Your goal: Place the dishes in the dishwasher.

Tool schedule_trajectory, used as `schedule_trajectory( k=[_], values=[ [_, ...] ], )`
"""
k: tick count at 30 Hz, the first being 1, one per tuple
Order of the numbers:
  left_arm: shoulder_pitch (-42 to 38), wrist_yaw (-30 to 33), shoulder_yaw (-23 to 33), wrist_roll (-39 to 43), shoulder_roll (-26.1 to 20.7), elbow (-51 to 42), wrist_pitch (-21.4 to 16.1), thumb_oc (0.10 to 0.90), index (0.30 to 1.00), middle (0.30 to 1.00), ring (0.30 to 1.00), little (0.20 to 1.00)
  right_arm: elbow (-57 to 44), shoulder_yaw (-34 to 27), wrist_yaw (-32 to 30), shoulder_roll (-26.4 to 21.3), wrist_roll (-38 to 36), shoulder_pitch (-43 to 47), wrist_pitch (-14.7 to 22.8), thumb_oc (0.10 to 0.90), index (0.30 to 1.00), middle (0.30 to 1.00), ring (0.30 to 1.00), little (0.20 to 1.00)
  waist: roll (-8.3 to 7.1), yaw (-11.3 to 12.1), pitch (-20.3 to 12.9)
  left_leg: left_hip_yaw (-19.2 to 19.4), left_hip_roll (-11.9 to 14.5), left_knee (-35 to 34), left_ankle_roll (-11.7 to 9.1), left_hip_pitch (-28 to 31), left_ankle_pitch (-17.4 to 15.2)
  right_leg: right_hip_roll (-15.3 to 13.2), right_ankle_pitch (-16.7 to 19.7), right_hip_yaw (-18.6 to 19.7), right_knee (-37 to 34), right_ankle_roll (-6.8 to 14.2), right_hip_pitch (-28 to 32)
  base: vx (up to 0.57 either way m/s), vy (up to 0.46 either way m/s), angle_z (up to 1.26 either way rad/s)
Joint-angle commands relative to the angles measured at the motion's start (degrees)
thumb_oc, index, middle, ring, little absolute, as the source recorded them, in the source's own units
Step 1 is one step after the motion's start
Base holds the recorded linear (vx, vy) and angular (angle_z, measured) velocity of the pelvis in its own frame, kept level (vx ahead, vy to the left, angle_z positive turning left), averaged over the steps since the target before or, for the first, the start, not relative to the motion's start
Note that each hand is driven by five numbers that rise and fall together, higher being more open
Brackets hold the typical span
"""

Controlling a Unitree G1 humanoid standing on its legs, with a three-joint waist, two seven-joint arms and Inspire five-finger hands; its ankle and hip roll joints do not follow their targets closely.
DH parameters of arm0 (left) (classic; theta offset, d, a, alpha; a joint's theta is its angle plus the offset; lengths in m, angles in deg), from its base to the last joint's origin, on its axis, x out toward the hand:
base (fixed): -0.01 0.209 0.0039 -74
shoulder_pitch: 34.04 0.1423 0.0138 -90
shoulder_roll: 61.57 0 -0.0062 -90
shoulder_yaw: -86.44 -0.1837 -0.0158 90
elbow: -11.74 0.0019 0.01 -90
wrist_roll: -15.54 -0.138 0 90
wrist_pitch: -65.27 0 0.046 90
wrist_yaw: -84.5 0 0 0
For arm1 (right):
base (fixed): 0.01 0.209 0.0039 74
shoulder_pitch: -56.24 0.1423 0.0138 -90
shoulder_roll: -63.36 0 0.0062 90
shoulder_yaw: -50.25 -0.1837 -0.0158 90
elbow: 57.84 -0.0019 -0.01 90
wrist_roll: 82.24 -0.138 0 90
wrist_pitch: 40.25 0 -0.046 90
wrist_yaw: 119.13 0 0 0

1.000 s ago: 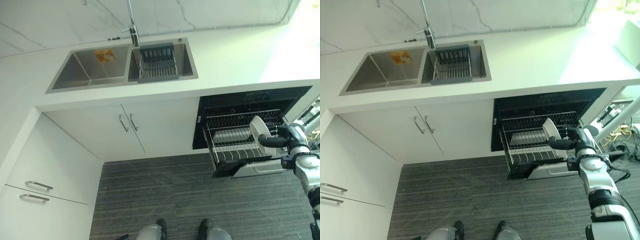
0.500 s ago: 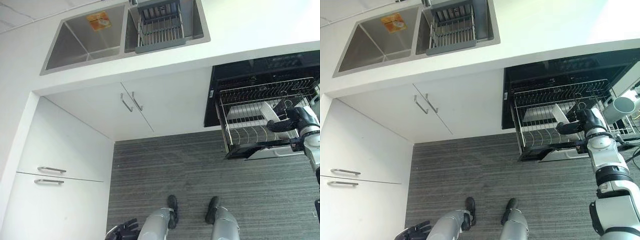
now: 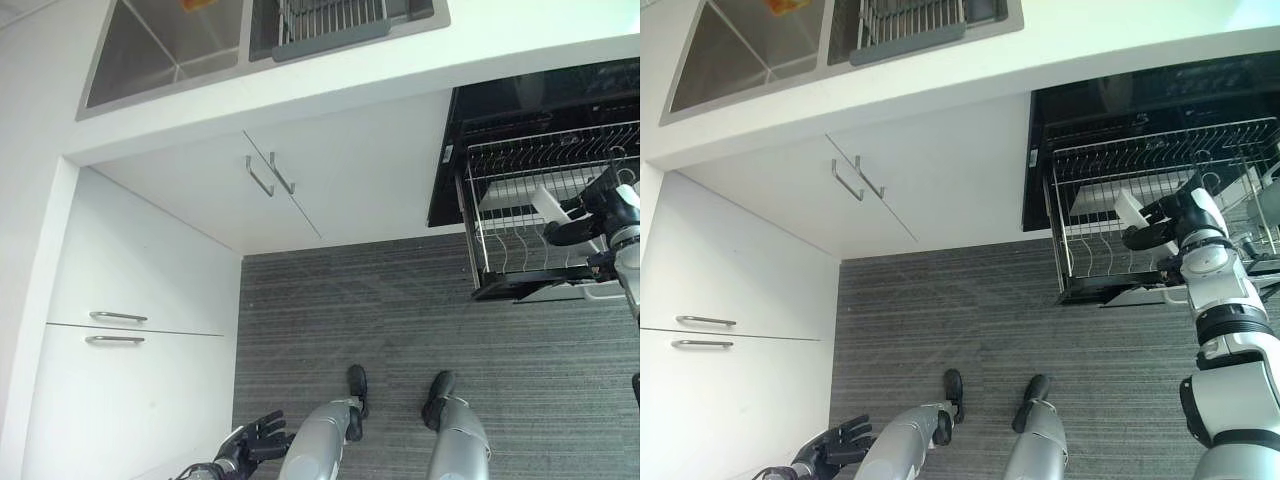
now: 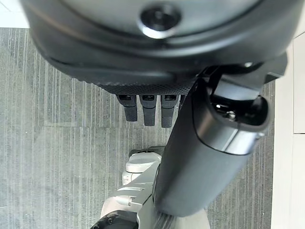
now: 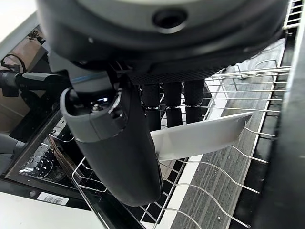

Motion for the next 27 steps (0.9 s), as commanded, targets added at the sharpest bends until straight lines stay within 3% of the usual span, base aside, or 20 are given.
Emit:
schedule_trajectory(
  k=[1, 2, 3, 4, 12, 17, 24, 27],
  values=[
    [2.32, -1.56, -3.29, 2.24, -4.32, -1.46, -1.33, 0.8, 0.9, 0.9, 0.9, 0.9, -1.59, 1.72, -2.96, -4.15, 2.7, 6.51, 4.54, 0.445, 0.368, 0.368, 0.368, 0.368, -1.44, 0.88, -2.92, -4.45, 7.31, 6.53, -8.01, 7.1, -13.71, -1.9, 5.54, 7.81, -9.03, 8.85, -2.53, 0.0, 0.0, 0.0],
    [2.23, -1.73, -3.35, 2.63, -4.49, -1.74, -1.53, 0.8, 0.9, 0.9, 0.9, 0.9, -1.23, 2.11, -3.08, -4.23, 3.0, 6.72, 4.49, 0.744, 0.815, 0.815, 0.815, 0.815, -1.29, 0.9, -2.56, -4.54, 7.25, 6.53, -8.02, 6.81, -13.76, -2.02, 5.73, 7.9, -9.03, 8.86, -3.08, 0.0, 0.0, 0.0],
    [2.24, -1.76, -3.33, 2.66, -4.51, -1.78, -1.55, 0.8, 0.9, 0.9, 0.9, 0.9, -1.24, 2.2, -3.09, -4.27, 3.0, 6.76, 4.43, 0.744, 0.815, 0.815, 0.815, 0.815, -1.29, 0.9, -2.52, -4.54, 7.24, 6.53, -8.03, 6.77, -13.77, -2.03, 5.75, 7.92, -9.03, 8.86, -3.15, 0.0, 0.0, 0.0],
    [2.26, -1.81, -3.31, 2.66, -4.61, -1.93, -1.6, 0.8, 0.9, 0.9, 0.9, 0.9, -1.31, 2.44, -2.7, -4.43, 2.88, 6.89, 3.77, 0.8, 0.9, 0.9, 0.9, 0.9, -1.31, 0.9, -2.43, -4.58, 7.18, 6.53, -8.02, 6.68, -13.8, -2.05, 5.77, 7.94, -9.03, 8.85, -3.3, 0.0, 0.0, 0.0],
    [2.21, -1.54, -3.35, 2.57, -5.28, -2.61, -1.86, 0.8, 0.9, 0.9, 0.9, 0.9, -2.69, 1.62, -1.85, -4.29, 0.15, 5.35, 3.66, 0.8, 0.9, 0.9, 0.9, 0.9, -2.08, 0.25, -2.53, -4.88, 7.35, 6.53, -8.11, 7.37, -14.22, -1.48, 6.23, 8.39, -9.03, 8.7, -4.05, 0.01, -0.033, 0.01],
    [2.5, -0.67, -3.0, 1.68, -5.21, -3.01, -1.62, 0.8, 0.9, 0.9, 0.9, 0.9, -6.93, -0.76, -1.05, -4.13, -4.08, 2.82, 2.47, 0.8, 0.9, 0.9, 0.9, 0.9, -3.34, -0.62, -3.19, -4.31, 8.21, 6.53, -8.3, 8.56, -14.13, -0.68, 6.21, 8.63, -9.03, 8.53, -3.17, 0.01, -0.02, -0.03],
    [3.46, 1.47, -1.02, 0.61, -4.69, -2.74, -1.35, 0.8, 0.9, 0.9, 0.9, 0.9, -14.87, -9.37, 0.14, -3.08, -16.74, -3.88, -0.93, 0.8, 0.9, 0.9, 0.9, 0.9, -5.49, -2.01, -4.86, -3.29, 9.32, 6.53, -8.26, 10.96, -14.37, 0.25, 5.94, 8.67, -9.03, 8.62, -0.74, 0.02, 0.003, -0.05],
    [3.82, 2.55, 0.17, 0.47, -4.37, -2.21, -1.81, 0.8, 0.9, 0.9, 0.9, 0.9, -20.5, -15.77, 0.57, -1.04, -21.55, -9.7, -2.81, 0.8, 0.9, 0.9, 0.9, 0.9, -6.14, -3.01, -5.75, -2.69, 9.99, 6.53, -8.19, 11.93, -14.58, 0.52, 5.77, 8.44, -9.03, 8.67, 0.23, 0.02, -0.019, -0.01]
  ],
)
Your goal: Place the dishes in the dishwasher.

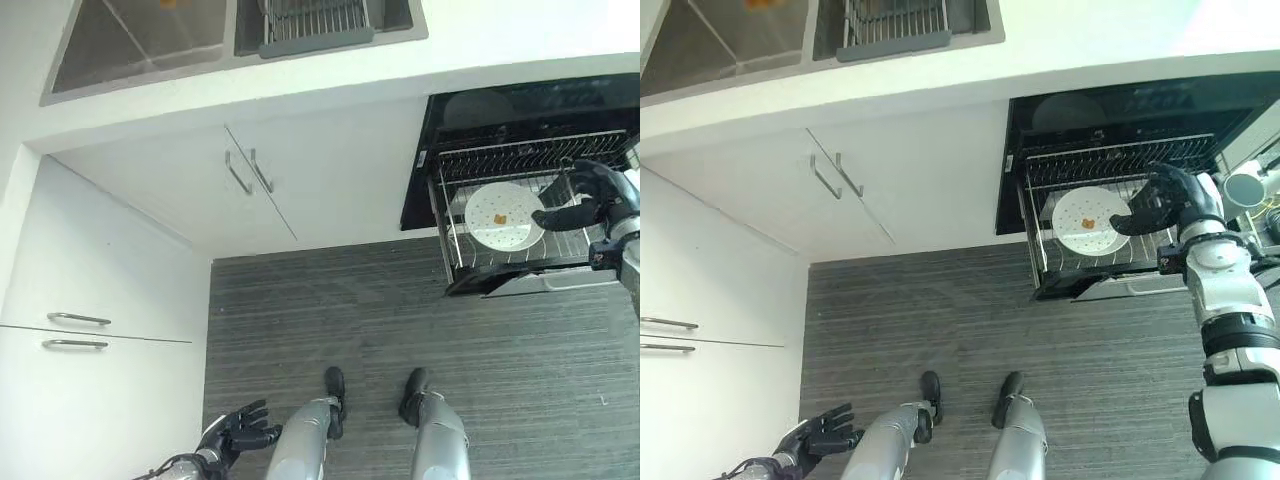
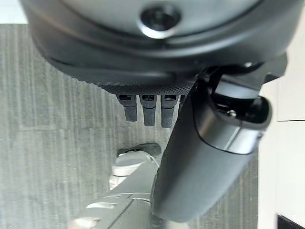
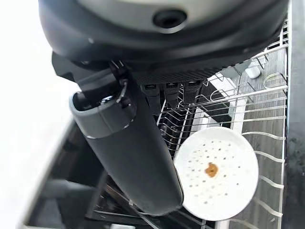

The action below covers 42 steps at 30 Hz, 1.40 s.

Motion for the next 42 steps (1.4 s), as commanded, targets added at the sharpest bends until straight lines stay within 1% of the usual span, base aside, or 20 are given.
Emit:
schedule_trajectory(
  k=[1, 2, 5, 7, 9, 10, 11, 13, 14, 15, 17, 19, 20, 22, 23, 28, 35, 40, 41, 42],
  values=[
    [4.59, 1.6, 0.29, -0.97, 0.38, -0.13, -1.7, 0.8, 0.9, 0.9, 0.9, 0.9, -6.83, -6.04, -1.1, 0.8, -6.77, -2.91, 1.2, 0.8, 0.9, 0.9, 0.9, 0.9, 0.29, -0.36, -5.82, -3.04, 9.97, 1.98, -8.41, 11.9, -12.83, 0.47, 3.89, 6.82, -8.6, 8.27, -1.35, 0.1, -0.186, -0.05],
    [5.47, 3.28, 2.29, -0.86, 1.36, 0.04, -1.7, 0.8, 0.9, 0.9, 0.9, 0.9, -16.64, -12.23, -2.48, 6.0, -9.65, -13.43, 0.38, 0.8, 0.9, 0.9, 0.9, 0.9, -0.04, -2.0, -7.49, -2.35, 10.49, 1.98, -8.19, 13.85, -13.1, 1.77, 2.82, 6.85, -8.6, 7.34, 0.73, 0.1, -0.198, -0.04],
    [6.13, 4.23, 3.97, -0.82, 2.32, 0.87, -1.74, 0.8, 0.9, 0.9, 0.9, 0.9, -22.53, -14.37, -3.44, 10.12, -9.69, -18.97, 0.45, 0.8, 0.9, 0.9, 0.9, 0.9, -0.27, -2.81, -8.58, -1.8, 10.8, 1.98, -8.06, 15.09, -13.1, 2.85, 1.91, 7.06, -8.6, 6.57, 2.29, 0.07, -0.168, -0.15],
    [6.93, 5.57, 5.46, -0.55, 4.18, 2.1, -2.63, 0.8, 0.9, 0.9, 0.9, 0.9, -28.54, -16.27, -4.36, 14.74, -10.26, -24.4, 0.79, 0.8, 0.9, 0.9, 0.9, 0.9, -0.62, -3.49, -9.45, -0.86, 11.09, 1.98, -7.84, 16.53, -12.32, 4.46, 0.41, 7.83, -8.6, 5.36, 4.56, 0.06, -0.181, -0.34],
    [7.51, 6.39, 6.71, -1.51, 6.17, 2.74, -3.52, 0.8, 0.9, 0.9, 0.9, 0.9, -33.75, -18.01, -4.25, 18.34, -9.73, -28.8, 1.04, 0.8, 0.9, 0.9, 0.9, 0.9, -0.87, -3.39, -9.68, -1.43, 10.31, 1.98, -7.58, 17.44, -7.93, 6.28, -1.31, 8.84, -8.6, 4.0, 6.79, 0.08, -0.171, -0.37],
    [8.04, 7.02, 7.43, -1.45, 7.7, 3.29, -4.35, 0.8, 0.9, 0.9, 0.9, 0.9, -36.88, -18.7, -4.23, 20.22, -8.54, -31.24, 1.69, 0.8, 0.9, 0.9, 0.9, 0.9, -1.6, -3.02, -9.4, -3.17, 7.49, 1.98, -6.76, 17.93, -5.43, 7.08, -2.39, 10.09, -8.6, 3.16, 8.33, 0.11, -0.146, -0.33],
    [8.23, 7.23, 7.86, -1.39, 8.37, 3.73, -4.84, 0.8, 0.9, 0.9, 0.9, 0.9, -38.16, -18.88, -3.98, 21.02, -7.93, -32.32, 2.06, 0.8, 0.9, 0.9, 0.9, 0.9, -1.91, -2.87, -9.17, -3.97, 6.18, 1.98, -6.25, 17.14, -5.06, 7.63, -2.99, 10.96, -8.6, 2.82, 9.36, 0.09, -0.096, -0.3],
    [8.25, 8.04, 8.26, -0.45, 9.33, 4.14, -5.25, 0.8, 0.9, 0.9, 0.9, 0.9, -40.41, -18.28, -4.74, 22.06, -7.79, -33.29, 2.12, 0.8, 0.9, 0.9, 0.9, 0.9, -2.3, -2.37, -8.7, -5.18, 3.98, 1.98, -5.07, 13.55, -7.12, 8.8, -3.76, 12.58, -8.6, 2.97, 10.58, 0.02, -0.006, -0.33],
    [8.34, 8.24, 8.28, -0.15, 9.53, 4.18, -5.38, 0.8, 0.9, 0.9, 0.9, 0.9, -40.71, -18.06, -4.88, 22.22, -7.29, -33.28, 2.15, 0.8, 0.9, 0.9, 0.9, 0.9, -2.14, -2.2, -8.59, -5.49, 3.83, 1.98, -5.03, 12.48, -7.45, 9.25, -3.97, 12.78, -8.6, 3.08, 10.75, 0.03, 0.043, -0.29],
    [8.39, 8.11, 8.8, -0.61, 10.22, 5.32, -6.26, 0.8, 0.9, 0.9, 0.9, 0.9, -40.93, -17.41, -5.27, 22.97, -6.01, -33.24, 2.53, 0.8, 0.9, 0.9, 0.9, 0.9, -1.5, -1.66, -8.4, -6.14, 4.79, 1.98, -5.61, 7.89, -7.22, 10.83, -4.91, 12.6, -8.6, 3.35, 11.53, 0.07, 0.056, -0.28],
    [8.77, 7.76, 8.28, -1.94, 10.63, 6.4, -7.51, 0.8, 0.9, 0.9, 0.9, 0.9, -41.45, -17.79, -5.96, 23.6, -6.25, -34.42, 2.87, 0.8, 0.9, 0.9, 0.9, 0.9, -0.95, -1.11, -8.2, -7.24, 5.89, 1.98, -7.38, 3.57, -4.38, 12.32, -5.93, 12.12, -8.6, 3.29, 13.09, 0.13, 0.066, -0.12],
    [9.03, 7.56, 7.82, -3.12, 10.94, 7.7, -9.25, 0.8, 0.9, 0.9, 0.9, 0.9, -41.8, -18.52, -6.28, 23.59, -6.35, -35.28, 2.94, 0.8, 0.9, 0.9, 0.9, 0.9, -0.89, -0.03, -7.51, -8.14, 5.9, 1.98, -8.05, -0.91, -1.81, 13.77, -7.46, 11.99, -8.6, 2.82, 15.78, 0.19, 0.143, -0.03],
    [8.52, 7.47, 7.51, -3.41, 10.77, 9.42, -10.19, 0.8, 0.9, 0.9, 0.9, 0.9, -41.15, -18.77, -5.03, 22.93, -6.6, -35.15, 2.87, 0.8, 0.9, 0.9, 0.9, 0.9, -1.23, 0.31, -7.55, -7.21, 6.03, 1.98, -7.02, 0.02, -2.66, 13.51, -9.01, 11.76, -8.6, 2.56, 17.28, 0.25, 0.261, -0.53],
    [8.0, 8.24, 7.93, -2.83, 9.99, 9.39, -9.15, 0.8, 0.9, 0.9, 0.9, 0.9, -41.62, -19.36, -4.37, 23.72, -6.62, -36.42, 2.31, 0.8, 0.9, 0.9, 0.9, 0.9, -1.74, 0.27, -8.17, -6.69, 5.53, 1.98, -6.01, 2.02, -4.05, 12.37, -9.38, 11.26, -8.6, 3.23, 18.76, 0.25, 0.24, -1.11],
    [7.13, 7.84, 8.53, -4.85, 8.57, 9.18, -8.72, 0.8, 0.9, 0.9, 0.9, 0.9, -42.16, -20.04, -4.71, 24.9, -6.07, -38.8, 2.48, 0.8, 0.9, 0.9, 0.9, 0.9, -2.32, -0.11, -9.11, -5.23, 5.64, 1.98, -5.21, 4.12, -5.65, 11.22, -9.41, 10.38, -8.6, 4.03, 19.87, 0.21, 0.153, -1.08],
    [5.38, 9.14, 8.45, -4.21, 6.28, 7.51, -6.77, 0.8, 0.9, 0.9, 0.9, 0.9, -40.4, -20.23, -6.58, 25.72, -5.08, -39.05, 0.92, 0.8, 0.9, 0.9, 0.9, 0.9, -2.79, 0.06, -9.28, -4.2, 5.52, 1.98, -4.19, 5.59, -7.19, 9.51, -8.89, 9.53, -8.6, 5.05, 20.17, 0.09, 0.08, -0.24],
    [4.61, 9.29, 7.55, -5.03, 5.78, 7.46, -5.45, 0.8, 0.9, 0.9, 0.9, 0.9, -36.95, -20.46, -10.16, 25.09, -3.87, -38.42, -4.4, 0.8, 0.9, 0.9, 0.9, 0.9, -3.21, 0.3, -9.53, -2.67, 5.38, 1.98, -2.8, 6.47, -8.43, 7.46, -7.9, 8.9, -8.6, 6.49, 20.01, 0.03, 0.071, 0.0],
    [5.19, 9.44, 8.82, -4.61, 5.76, 6.94, -4.86, 0.8, 0.9, 0.9, 0.9, 0.9, -35.13, -21.18, -9.76, 24.98, -2.31, -39.69, -10.49, 0.8, 0.9, 0.9, 0.9, 0.9, -4.05, 0.52, -9.58, -2.44, 4.89, 1.98, -1.37, 7.7, -9.23, 6.55, -6.73, 8.23, -8.6, 7.57, 21.38, 0.08, 0.13, -0.07],
    [5.35, 9.27, 9.15, -4.89, 5.44, 6.9, -4.85, 0.8, 0.9, 0.9, 0.9, 0.9, -33.21, -20.6, -9.38, 24.96, -1.17, -39.71, -11.63, 0.8, 0.9, 0.9, 0.9, 0.9, -4.55, 0.98, -9.34, -2.84, 4.16, 1.98, -0.74, 8.45, -9.82, 6.27, -5.43, 7.54, -8.6, 7.9, 22.52, 0.09, 0.146, -0.17],
    [5.4, 9.42, 9.18, -5.34, 5.07, 6.75, -4.84, 0.8, 0.9, 0.9, 0.9, 0.9, -29.92, -20.05, -9.82, 24.94, -0.27, -39.22, -11.88, 0.8, 0.9, 0.9, 0.9, 0.9, -4.76, 1.19, -9.18, -3.88, 3.43, 1.98, 0.32, 8.93, -10.17, 7.08, -1.52, 7.52, -8.6, 8.02, 24.37, 0.08, 0.129, -0.27]
  ],
)
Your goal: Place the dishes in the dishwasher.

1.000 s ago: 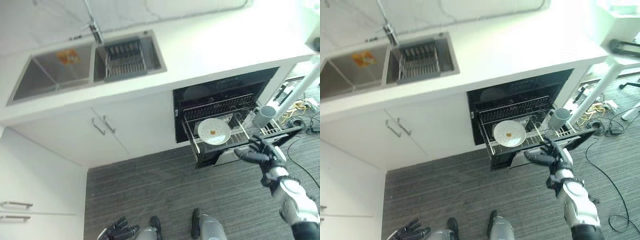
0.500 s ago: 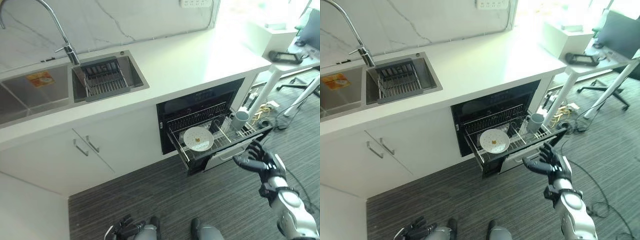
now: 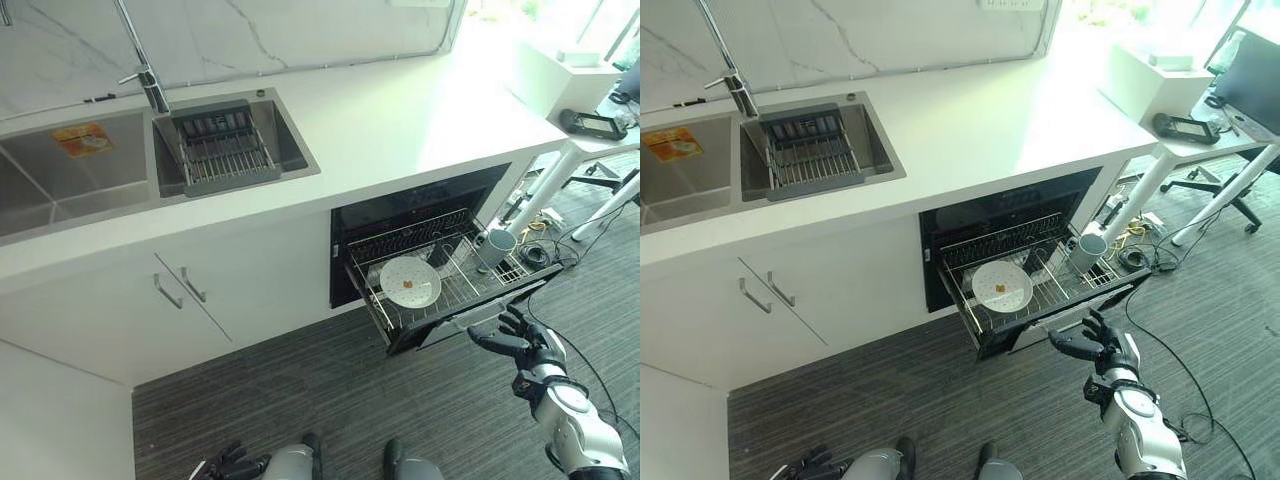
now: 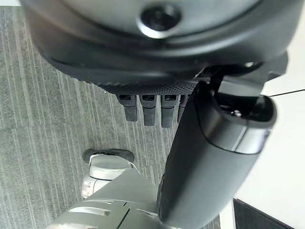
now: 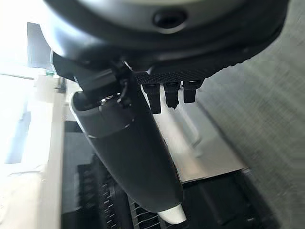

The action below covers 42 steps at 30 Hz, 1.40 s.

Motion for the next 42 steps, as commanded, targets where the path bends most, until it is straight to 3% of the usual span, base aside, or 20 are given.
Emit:
schedule_trajectory(
  k=[1, 2, 5, 7, 8, 10, 12, 15, 20, 24, 30, 42],
  values=[
    [1.48, 0.55, -0.76, -1.4, -1.32, -2.67, -0.97, 0.8, 0.9, 0.9, 0.9, 0.9, 2.71, -2.96, -0.31, -3.78, 3.81, 4.64, 1.38, 0.8, 0.9, 0.9, 0.9, 0.9, 0.83, 0.92, -0.59, -2.96, 1.86, -3.5, -1.33, 1.96, -3.96, -0.1, -0.41, -3.42, 5.34, 3.41, 7.74, 0.1, 0.08, -0.26],
    [1.34, 0.67, -1.29, -2.45, -1.83, -2.7, -1.06, 0.8, 0.9, 0.9, 0.9, 0.9, 5.76, -2.64, -1.25, -4.33, 3.37, 5.07, 1.66, 0.8, 0.9, 0.9, 0.9, 0.9, 1.21, 0.42, -0.14, -3.98, 1.76, -3.5, -1.18, 2.75, -4.27, 0.81, 2.87, -3.19, 5.34, 2.96, 5.83, 0.07, -0.006, -0.27],
    [-0.17, 1.13, -2.4, -1.92, -3.26, -2.69, -0.17, 0.8, 0.9, 0.9, 0.9, 0.9, 11.5, -2.12, -0.57, -5.64, 3.77, 6.45, 0.59, 0.8, 0.9, 0.9, 0.9, 0.9, 0.56, 0.6, 1.2, -3.41, 1.22, -3.5, -1.98, 3.51, -4.53, -2.34, 1.84, -3.44, 5.34, 2.67, -1.2, 0.07, -0.15, -0.37],
    [-0.91, 1.55, -1.74, -0.51, -5.06, -4.66, 2.4, 0.8, 0.9, 0.9, 0.9, 0.9, 14.84, -1.03, 1.26, -6.04, 4.86, 7.41, -0.63, 0.8, 0.9, 0.9, 0.9, 0.9, 0.25, 0.71, 2.22, -2.8, 1.65, -3.5, -2.16, 4.31, -5.3, -3.87, 4.26, -3.13, 5.34, 3.79, -6.14, 0.06, -0.349, -0.3],
    [-1.12, 1.52, -1.89, -0.69, -5.61, -5.32, 3.3, 0.8, 0.9, 0.9, 0.9, 0.9, 17.29, -0.64, 1.2, -6.71, 3.86, 7.5, 0.61, 0.8, 0.9, 0.9, 0.9, 0.9, 0.06, 0.89, 2.49, -2.6, 2.27, -3.5, -2.28, 4.2, -5.37, -2.96, 1.65, -2.1, 5.34, 3.83, -5.12, 0.05, -0.367, -0.13],
    [-1.87, 1.12, -2.68, -1.78, -5.85, -4.99, 3.91, 0.8, 0.9, 0.9, 0.9, 0.9, 19.31, -0.13, 1.5, -7.04, 3.34, 7.86, 0.64, 0.8, 0.9, 0.9, 0.9, 0.9, -0.3, 1.08, 1.99, -1.36, 3.26, -3.5, -3.1, 3.14, -4.58, -3.29, 0.86, -3.46, 5.34, 3.9, -5.32, 0.08, -0.343, 0.24],
    [-0.81, -0.48, -3.65, -4.44, -5.04, -4.54, 3.75, 0.8, 0.9, 0.9, 0.9, 0.9, 21.82, -0.21, 3.24, -9.41, 4.44, 8.25, -2.09, 0.8, 0.9, 0.9, 0.9, 0.9, 0.35, 0.73, 0.92, 1.5, 5.86, -3.5, -5.1, 4.95, -4.82, -2.45, -2.5, -5.47, 5.34, 2.8, -3.51, 0.24, -0.332, 0.34],
    [0.34, -1.37, -4.33, -3.5, -3.63, -3.27, 3.28, 0.8, 0.9, 0.9, 0.9, 0.9, 29.93, 3.9, 7.51, -11.58, 6.02, 11.12, -5.55, 0.8, 0.9, 0.9, 0.9, 0.9, 1.77, 1.94, 0.48, 1.75, 7.27, -3.5, -6.99, 4.4, -3.64, -3.07, -4.28, -8.19, 5.34, 1.66, -2.39, 0.14, -0.169, 0.69],
    [-0.52, -2.83, -7.67, -3.44, -4.74, -0.67, 2.59, 0.8, 0.9, 0.9, 0.9, 0.9, 49.03, 8.57, 15.02, -11.48, 7.69, 16.21, -7.24, 0.8, 0.9, 0.9, 0.9, 0.9, 3.31, 3.47, 0.63, -1.38, 6.11, -3.5, -7.03, 3.97, -4.42, -3.79, -3.65, -8.48, 5.34, 2.14, -3.22, 0.09, -0.064, 0.28],
    [-1.44, -2.9, -8.26, -3.36, -6.03, -1.18, 3.87, 0.8, 0.9, 0.9, 0.9, 0.9, 55.07, 9.82, 15.52, -10.99, 7.81, 18.07, -7.11, 0.8, 0.9, 0.9, 0.9, 0.9, 4.09, 4.36, 1.27, -2.59, 5.48, -3.5, -6.67, 3.85, -4.51, -4.34, -3.03, -8.77, 5.34, 2.45, -3.62, 0.04, -0.01, 0.16],
    [-3.09, -2.99, -10.07, -1.03, -8.19, -2.44, 4.76, 0.8, 0.9, 0.9, 0.9, 0.9, 58.4, 11.63, 10.84, -14.13, 7.1, 24.94, -5.22, 0.8, 0.9, 0.9, 0.9, 0.9, 5.89, 6.06, 3.2, -4.68, 4.28, -3.5, -6.26, 2.31, -4.46, -5.62, -2.25, -9.42, 5.34, 3.02, -5.14, -0.02, 0.01, 0.17],
    [-1.82, -2.77, -11.93, 2.47, -7.99, -4.35, 4.03, 0.8, 0.9, 0.9, 0.9, 0.9, 58.88, 13.36, 8.18, -21.91, 9.12, 37.49, -2.88, 0.8, 0.9, 0.9, 0.9, 0.9, 8.08, 8.14, 5.17, -5.66, 3.14, -3.5, -6.49, -0.84, -3.88, -8.05, -1.33, -9.98, 5.34, 3.93, -8.44, -0.04, 0.041, 0.1]
  ],
)
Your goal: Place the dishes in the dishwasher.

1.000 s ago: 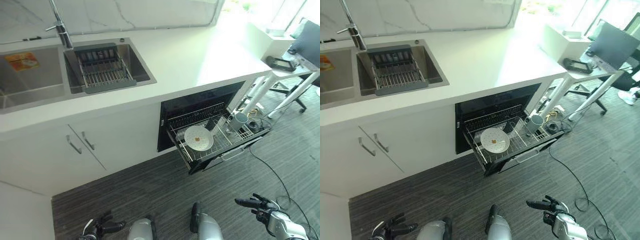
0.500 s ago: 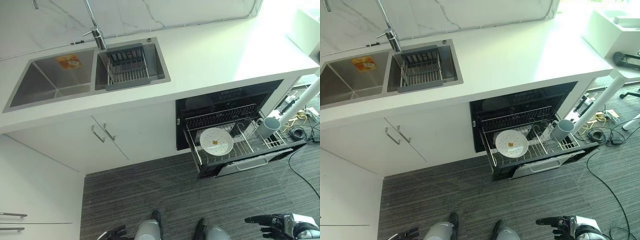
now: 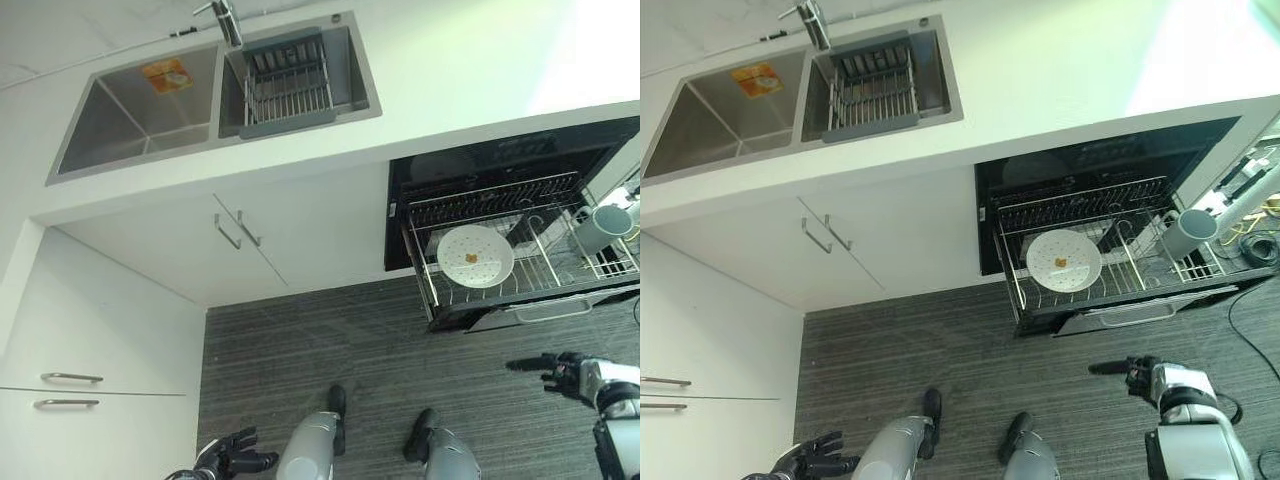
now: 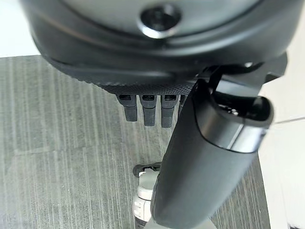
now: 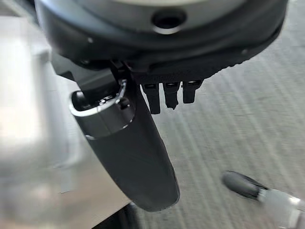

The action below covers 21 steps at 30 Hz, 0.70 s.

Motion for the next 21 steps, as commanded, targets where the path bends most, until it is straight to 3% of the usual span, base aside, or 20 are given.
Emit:
schedule_trajectory(
  k=[1, 7, 10, 15, 21],
  values=[
    [2.14, 0.09, -0.63, 2.2, -2.93, -1.81, -1.58, 0.8, 0.9, 0.9, 0.9, 0.9, 1.19, 1.65, -2.39, -6.07, 2.9, 2.36, 1.93, 0.8, 0.9, 0.9, 0.9, 0.9, -0.59, 0.99, -1.03, -2.52, 1.26, 4.26, -2.22, 3.37, -11.82, -2.38, 1.57, 5.74, -5.91, 7.56, -0.07, -0.04, 0.042, 0.07],
    [3.3, -0.37, -1.61, 2.99, -3.24, -3.25, -1.32, 0.8, 0.9, 0.9, 0.9, 0.9, 1.95, 5.4, -5.0, -10.98, 4.85, 12.43, 3.28, 0.8, 0.9, 0.9, 0.9, 0.9, 0.6, 2.86, -0.46, -3.22, 0.59, 4.26, -2.61, 1.61, -11.25, -3.8, 1.78, 4.9, -5.91, 8.0, -1.37, -0.02, 0.062, 0.13],
    [3.52, -0.38, -1.71, 3.23, -3.4, -3.92, -1.23, 0.8, 0.9, 0.9, 0.9, 0.9, 1.78, 7.19, -6.72, -11.77, 4.3, 15.72, 4.06, 0.8, 0.9, 0.9, 0.9, 0.9, 0.65, 3.48, -0.37, -3.45, 0.44, 4.26, -2.71, 1.17, -11.1, -4.22, 1.95, 4.61, -5.91, 8.18, -1.66, 0.0, 0.047, 0.11],
    [4.43, -0.69, -1.63, 3.78, -3.32, -3.27, -2.4, 0.8, 0.9, 0.9, 0.9, 0.9, -0.64, 9.7, -10.68, -12.96, 3.49, 21.61, 8.9, 0.8, 0.9, 0.9, 0.9, 0.9, 0.58, 4.3, -0.56, -3.84, 0.2, 4.26, -2.91, 0.71, -10.98, -5.06, 2.23, 4.18, -5.91, 8.46, -1.88, 0.03, 0.055, 0.01],
    [5.37, -1.04, -1.01, 4.47, -3.14, -2.25, -3.76, 0.8, 0.9, 0.9, 0.9, 0.9, -3.89, 12.52, -14.16, -14.23, 2.4, 25.98, 9.96, 0.8, 0.9, 0.9, 0.9, 0.9, 0.69, 4.91, -0.61, -4.29, -0.11, 4.26, -2.96, 0.46, -11.05, -6.29, 2.9, 3.61, -5.91, 8.72, -1.88, 0.04, 0.056, 0.05]
  ],
)
